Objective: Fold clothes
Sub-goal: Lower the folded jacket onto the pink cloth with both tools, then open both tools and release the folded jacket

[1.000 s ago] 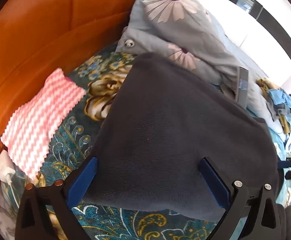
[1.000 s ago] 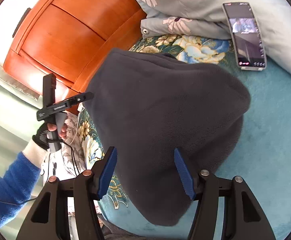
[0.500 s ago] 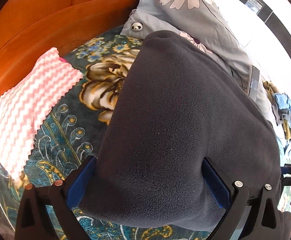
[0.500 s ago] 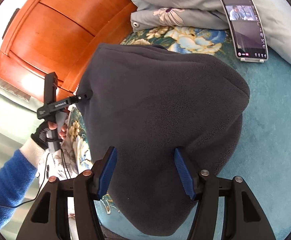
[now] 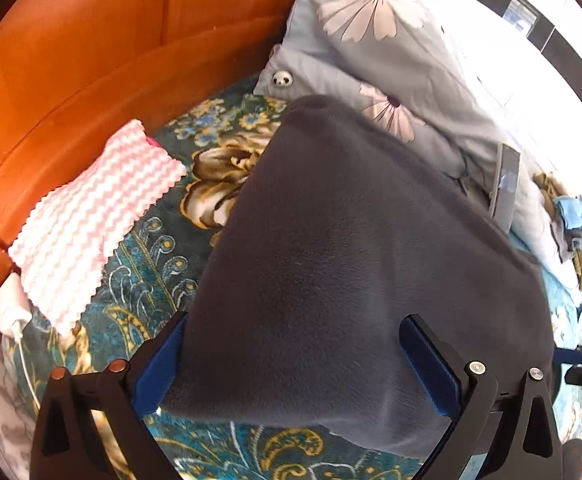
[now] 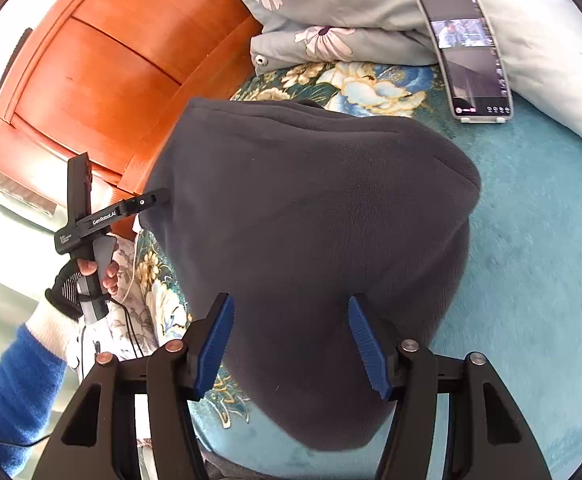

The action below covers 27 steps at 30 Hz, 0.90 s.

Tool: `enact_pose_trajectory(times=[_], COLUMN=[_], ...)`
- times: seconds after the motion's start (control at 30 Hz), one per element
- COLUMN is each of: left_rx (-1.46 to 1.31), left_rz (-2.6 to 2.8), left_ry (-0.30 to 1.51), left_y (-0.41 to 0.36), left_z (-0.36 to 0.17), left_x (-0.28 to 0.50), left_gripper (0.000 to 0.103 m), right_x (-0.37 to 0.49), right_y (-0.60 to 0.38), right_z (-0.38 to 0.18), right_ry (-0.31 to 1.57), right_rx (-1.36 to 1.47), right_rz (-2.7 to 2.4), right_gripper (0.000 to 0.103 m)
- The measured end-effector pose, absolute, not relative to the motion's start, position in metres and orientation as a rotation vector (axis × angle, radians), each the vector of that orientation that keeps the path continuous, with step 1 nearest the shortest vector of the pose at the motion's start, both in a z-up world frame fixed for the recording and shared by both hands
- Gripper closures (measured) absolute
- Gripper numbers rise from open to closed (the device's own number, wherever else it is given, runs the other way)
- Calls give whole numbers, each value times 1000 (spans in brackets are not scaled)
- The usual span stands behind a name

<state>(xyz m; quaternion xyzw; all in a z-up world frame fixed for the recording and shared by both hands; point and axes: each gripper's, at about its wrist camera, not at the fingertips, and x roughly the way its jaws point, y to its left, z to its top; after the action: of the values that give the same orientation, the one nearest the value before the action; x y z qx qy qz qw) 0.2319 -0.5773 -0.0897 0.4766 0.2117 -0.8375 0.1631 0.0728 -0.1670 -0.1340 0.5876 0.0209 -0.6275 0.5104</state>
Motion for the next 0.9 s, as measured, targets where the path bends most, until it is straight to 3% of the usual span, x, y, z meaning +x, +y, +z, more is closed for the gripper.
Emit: enact_pose_trajectory(times=[0.23,0.53,0.6,0.83,0.9], left_rx=[1178,1273,1268,1195,1176], left_rz=[-2396,-2358,-2359,-2292,-2281], left_ry=[649,671,711,768,758], left_y=[-548,-487,-471,-439,-432], left_z=[-71,-94,-100,-107,-105], left_x=[260,288,297,324,329], left_gripper=[0,0,0,0,0], right_x=[97,148,156,177,181], right_y=[-149,-137,-135,-130,-129], right_z=[-130,-141,-143,-139,-139], right_ry=[8,93,117,183,194], right_rx=[1423,1442,1445,1419,1417], right_rz=[-1496,-1486,-1497,-1559,-1580], right_gripper=[42,42,34,25,18])
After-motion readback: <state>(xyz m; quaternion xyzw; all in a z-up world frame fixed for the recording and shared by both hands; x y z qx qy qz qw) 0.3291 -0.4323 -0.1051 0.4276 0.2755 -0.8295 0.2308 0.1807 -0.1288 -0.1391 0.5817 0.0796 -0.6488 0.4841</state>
